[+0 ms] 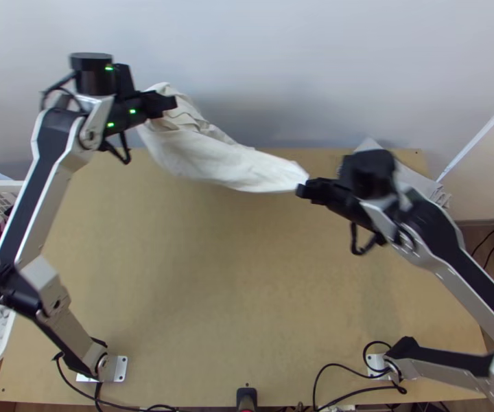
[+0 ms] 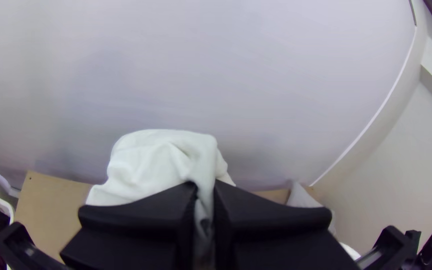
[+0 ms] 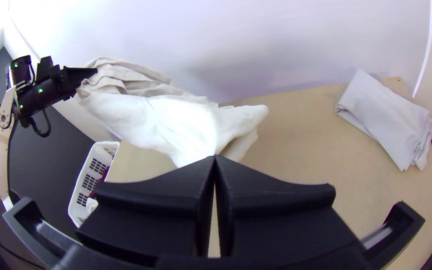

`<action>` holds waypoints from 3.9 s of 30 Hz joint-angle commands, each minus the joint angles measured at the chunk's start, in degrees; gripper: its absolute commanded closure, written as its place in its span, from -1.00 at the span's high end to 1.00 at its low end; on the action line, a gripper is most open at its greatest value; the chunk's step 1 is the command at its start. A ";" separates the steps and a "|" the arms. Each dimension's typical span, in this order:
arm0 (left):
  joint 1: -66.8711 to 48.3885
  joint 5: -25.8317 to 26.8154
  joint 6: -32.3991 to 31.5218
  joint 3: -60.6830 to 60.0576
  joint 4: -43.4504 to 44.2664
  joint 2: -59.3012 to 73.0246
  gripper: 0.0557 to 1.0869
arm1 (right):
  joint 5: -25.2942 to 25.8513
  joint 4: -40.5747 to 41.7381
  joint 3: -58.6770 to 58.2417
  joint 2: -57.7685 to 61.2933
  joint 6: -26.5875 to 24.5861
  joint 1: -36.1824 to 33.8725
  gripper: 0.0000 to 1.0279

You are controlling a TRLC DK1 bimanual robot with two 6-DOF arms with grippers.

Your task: Fold the t-shirt

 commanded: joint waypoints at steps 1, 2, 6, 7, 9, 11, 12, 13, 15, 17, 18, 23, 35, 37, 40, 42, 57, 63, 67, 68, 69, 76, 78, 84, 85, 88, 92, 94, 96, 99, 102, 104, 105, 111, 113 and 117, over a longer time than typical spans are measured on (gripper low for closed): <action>-0.58 0.14 -1.54 0.85 -4.41 -4.15 -0.93 | -2.38 0.23 -4.06 -4.77 -1.91 1.59 -0.94; -0.93 0.14 -1.54 0.41 -6.78 -4.51 -0.93 | -3.00 -0.04 -5.20 -5.65 -1.91 2.12 -0.94; -4.36 1.55 -1.28 -6.18 -15.84 -6.61 -0.93 | -4.93 -0.30 -10.56 -9.16 -1.65 3.70 -0.94; -5.41 3.57 -1.10 -10.40 -16.63 -8.28 -0.93 | -5.28 -0.39 -11.71 -9.87 -1.56 3.97 -0.94; -6.03 6.12 -1.54 -20.33 -13.03 -12.77 -0.93 | -6.34 -0.57 -13.90 -11.19 -1.30 4.41 -0.94; -7.70 9.19 -2.16 -32.37 -7.66 -17.95 -0.93 | -7.30 -1.44 -15.92 -12.24 -0.33 4.93 -0.94; -8.23 9.72 -1.98 -37.73 -4.76 -20.15 -0.93 | -7.66 -1.88 -16.98 -12.86 -0.15 5.20 -0.94; -8.84 9.90 -1.81 -43.00 -2.48 -22.17 -0.93 | -7.83 -2.50 -18.03 -13.47 0.20 5.64 -0.94; -9.90 9.90 -0.14 -50.65 -0.28 -24.90 -0.93 | -8.01 -4.08 -19.53 -14.26 0.20 6.34 -0.94; -9.98 9.90 0.48 -56.01 0.33 -26.48 -0.93 | -8.45 -6.45 -19.97 -14.53 0.20 6.69 -0.94; -9.63 9.90 1.18 -58.12 0.42 -27.45 -0.93 | -8.62 -7.68 -20.05 -14.61 0.20 6.78 -0.94; -7.44 10.86 2.32 -65.68 -3.88 -31.66 -0.89 | -9.24 -11.02 -20.14 -14.88 0.20 6.87 -0.94; -0.40 18.07 4.08 -60.32 -8.45 -32.28 0.93 | -11.79 -15.24 -19.70 -13.74 0.29 8.36 -0.94; 0.56 18.07 4.17 -55.57 -8.37 -30.61 0.92 | -11.79 -15.24 -19.70 -13.30 0.72 8.45 -0.94; 1.27 17.02 4.08 -48.10 -8.54 -27.01 0.90 | -11.79 -14.80 -19.79 -12.59 0.90 8.54 -0.94; 1.27 16.05 4.17 -42.74 -8.81 -24.54 0.90 | -11.87 -14.36 -20.05 -12.24 1.08 8.62 -0.94; -12.27 7.08 9.62 -28.94 -18.83 -14.00 0.60 | -11.79 -12.25 -19.62 -9.34 0.81 8.10 -0.94; -19.56 -2.32 16.74 -37.20 -20.32 -13.03 0.60 | -11.79 -12.25 -19.44 -9.08 0.90 8.01 -0.94; -22.73 -3.64 18.49 -40.54 -19.88 -12.59 0.60 | -11.79 -12.25 -19.44 -9.08 0.90 7.83 -0.94; -23.52 -3.99 18.93 -41.51 -19.79 -12.59 0.60 | -11.79 -12.25 -19.44 -9.08 0.90 7.75 -0.94; -24.49 -5.04 19.46 -42.48 -19.79 -12.42 0.60 | -11.79 -12.25 -19.35 -9.08 0.90 7.75 -0.94; -29.06 -7.86 20.34 -47.57 -19.79 -12.06 0.60 | -11.79 -12.25 -19.35 -9.08 0.90 7.31 -0.94; -29.85 -8.47 20.60 -48.72 -19.53 -11.89 0.60 | -11.79 -12.25 -19.18 -9.16 0.90 7.22 -0.94; -31.25 -10.32 20.96 -52.23 -17.16 -11.54 0.28 | -11.79 -12.25 -18.74 -9.16 0.81 7.13 -0.94; -31.25 -10.93 20.87 -52.85 -15.75 -11.54 0.15 | -11.79 -12.25 -18.74 -9.16 0.90 7.13 -0.94; -31.08 -11.64 20.96 -53.90 -14.43 -10.92 0.12 | -11.79 -12.25 -18.65 -9.16 0.81 7.13 -0.94; -30.64 -12.08 20.96 -55.13 -13.03 -9.95 0.11 | -11.79 -12.25 -18.56 -9.25 0.81 7.13 -0.94; -30.46 -12.52 21.13 -55.66 -12.32 -9.87 0.04 | -11.79 -12.25 -18.65 -9.43 0.81 7.13 -0.94; -29.67 -12.87 21.13 -55.57 -11.09 -9.87 -0.39 | -11.79 -12.25 -18.74 -9.52 0.81 7.13 -0.94; -28.18 -14.27 21.22 -53.81 -9.33 -10.31 -0.91 | -11.79 -12.25 -18.91 -9.69 0.81 7.13 -0.94; -25.19 -13.75 21.13 -49.51 -9.69 -11.01 -0.92 | -11.79 -12.25 -18.91 -9.78 0.81 7.04 -0.94; -23.26 -12.95 20.87 -46.61 -9.86 -11.80 -0.91 | -11.79 -12.25 -18.91 -9.78 0.81 6.95 -0.94; -22.20 -12.69 20.60 -44.85 -9.95 -12.06 -0.92 | -11.79 -12.25 -18.91 -9.78 0.81 6.95 -0.94; -14.20 -8.74 20.16 -35.71 -13.82 -13.82 -0.92 | -11.79 -12.25 -19.09 -9.69 0.55 6.87 -0.94; -10.69 -6.01 20.43 -32.81 -15.05 -13.73 -0.92 | -11.79 -12.08 -19.00 -9.69 0.46 6.69 -0.94; -3.48 -1.35 20.60 -27.18 -15.75 -13.03 -0.92 | -11.70 -11.55 -19.44 -9.60 0.46 6.43 -0.94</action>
